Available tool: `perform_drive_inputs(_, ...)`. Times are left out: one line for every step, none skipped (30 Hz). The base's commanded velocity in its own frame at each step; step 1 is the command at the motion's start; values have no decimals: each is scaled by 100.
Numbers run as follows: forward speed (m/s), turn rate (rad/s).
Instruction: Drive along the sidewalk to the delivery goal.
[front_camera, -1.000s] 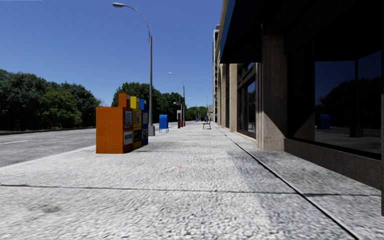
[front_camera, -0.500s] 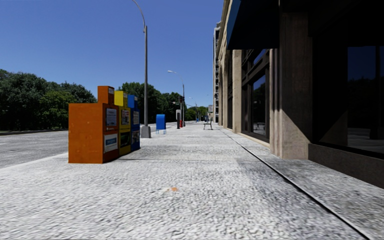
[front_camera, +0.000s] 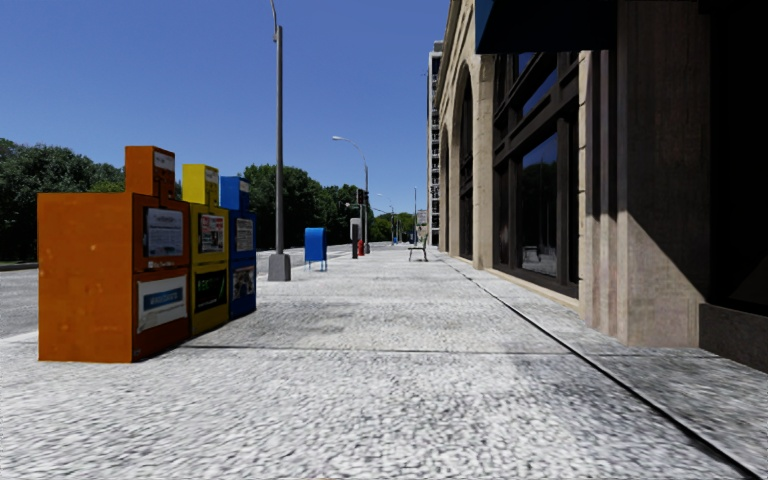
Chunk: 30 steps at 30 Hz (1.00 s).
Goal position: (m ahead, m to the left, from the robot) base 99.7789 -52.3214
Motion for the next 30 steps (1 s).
perform_drive_inputs(200, 0)
perform_drive_inputs(200, 0)
perform_drive_inputs(200, 0)
perform_drive_inputs(200, 0)
perform_drive_inputs(200, 0)
perform_drive_inputs(200, 0)
perform_drive_inputs(200, 0)
perform_drive_inputs(200, 0)
perform_drive_inputs(200, 0)
perform_drive_inputs(200, 0)
perform_drive_inputs(200, 0)
perform_drive_inputs(200, 0)
perform_drive_inputs(200, 0)
perform_drive_inputs(200, 0)
perform_drive_inputs(200, 0)
perform_drive_inputs(200, 0)
perform_drive_inputs(200, 0)
perform_drive_inputs(200, 0)
perform_drive_inputs(200, 0)
perform_drive_inputs(200, 0)
perform_drive_inputs(200, 0)
perform_drive_inputs(200, 0)
perform_drive_inputs(200, 0)
perform_drive_inputs(200, 0)
perform_drive_inputs(200, 0)
perform_drive_inputs(200, 0)
perform_drive_inputs(200, 0)
perform_drive_inputs(200, 0)
perform_drive_inputs(200, 0)
perform_drive_inputs(200, 0)
